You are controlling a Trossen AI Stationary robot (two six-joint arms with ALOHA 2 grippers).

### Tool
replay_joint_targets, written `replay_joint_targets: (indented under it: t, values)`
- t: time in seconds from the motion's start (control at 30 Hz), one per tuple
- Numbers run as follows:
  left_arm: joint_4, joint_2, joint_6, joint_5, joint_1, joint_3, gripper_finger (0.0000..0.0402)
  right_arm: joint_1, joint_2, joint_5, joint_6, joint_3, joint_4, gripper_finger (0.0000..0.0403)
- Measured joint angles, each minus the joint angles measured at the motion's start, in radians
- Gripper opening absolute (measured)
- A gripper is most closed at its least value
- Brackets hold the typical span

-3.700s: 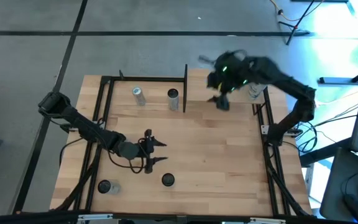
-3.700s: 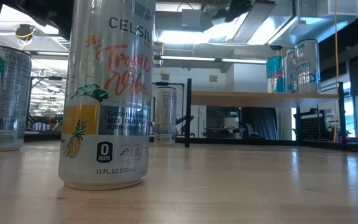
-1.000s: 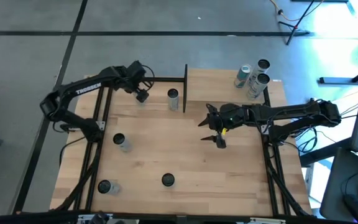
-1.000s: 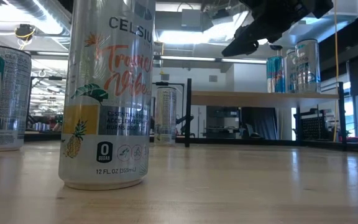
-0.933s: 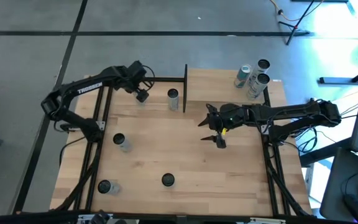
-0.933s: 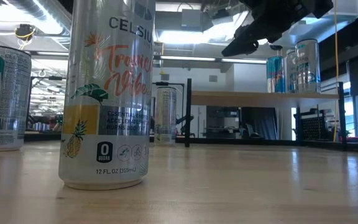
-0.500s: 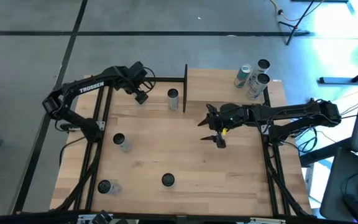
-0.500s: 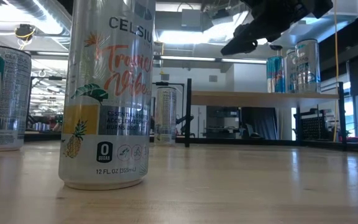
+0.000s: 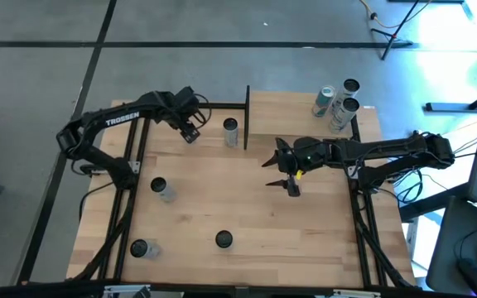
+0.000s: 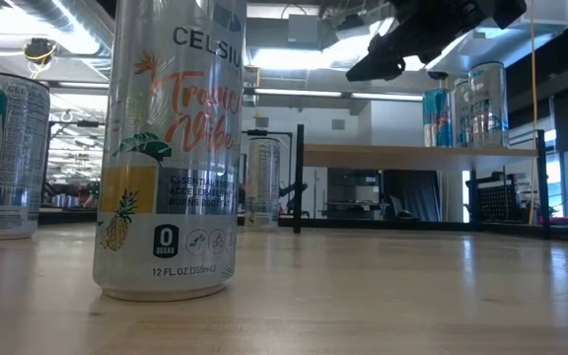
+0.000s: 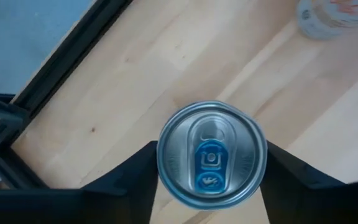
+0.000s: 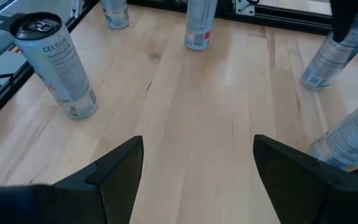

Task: Place canned beverage on shelf
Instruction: Put the blue soda can on the shelf aligned with the other blue soda can

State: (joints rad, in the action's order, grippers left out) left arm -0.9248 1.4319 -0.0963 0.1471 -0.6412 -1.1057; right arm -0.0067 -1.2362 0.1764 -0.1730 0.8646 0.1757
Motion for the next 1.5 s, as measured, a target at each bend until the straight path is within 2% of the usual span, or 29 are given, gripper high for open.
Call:
replay_joint_targets:
  t: [0.1, 0.33, 0.47, 0.67, 0.73, 0.97, 1.13, 1.27, 1.5]
  values:
    - [-0.014, -0.016, -0.018, -0.013, 0.053, 0.001, 0.0186, 0.0, 0.0, 0.0, 0.0, 0.0, -0.002, 0.0289]
    - [-0.051, -0.053, -0.13, -0.011, 0.222, -0.041, 0.0191, 0.002, -0.01, 0.001, 0.023, 0.0, -0.033, 0.0289]
    - [-0.007, -0.043, -0.204, -0.041, 0.347, -0.108, 0.0192, 0.018, -0.063, 0.058, 0.059, 0.0, -0.024, 0.0289]
    - [0.055, 0.035, -0.277, -0.025, 0.516, -0.219, 0.0193, 0.098, -0.144, 0.138, 0.064, -0.039, -0.061, 0.0289]
    - [0.061, 0.088, -0.288, -0.014, 0.559, -0.258, 0.0193, 0.13, -0.154, 0.109, 0.065, -0.064, -0.103, 0.0289]
    - [0.067, 0.292, -0.278, -0.007, 0.654, -0.388, 0.0194, 0.225, -0.156, -0.132, 0.079, -0.217, -0.345, 0.0289]
    - [0.066, 0.408, -0.261, -0.037, 0.685, -0.456, 0.0194, 0.25, -0.156, -0.234, 0.09, -0.309, -0.487, 0.0289]
    - [0.068, 0.455, -0.263, -0.104, 0.691, -0.488, 0.0194, 0.249, -0.156, -0.252, 0.09, -0.318, -0.509, 0.0289]
    - [0.075, 0.462, -0.267, -0.101, 0.704, -0.49, 0.0219, 0.249, -0.156, -0.247, 0.064, -0.315, -0.52, 0.0289]
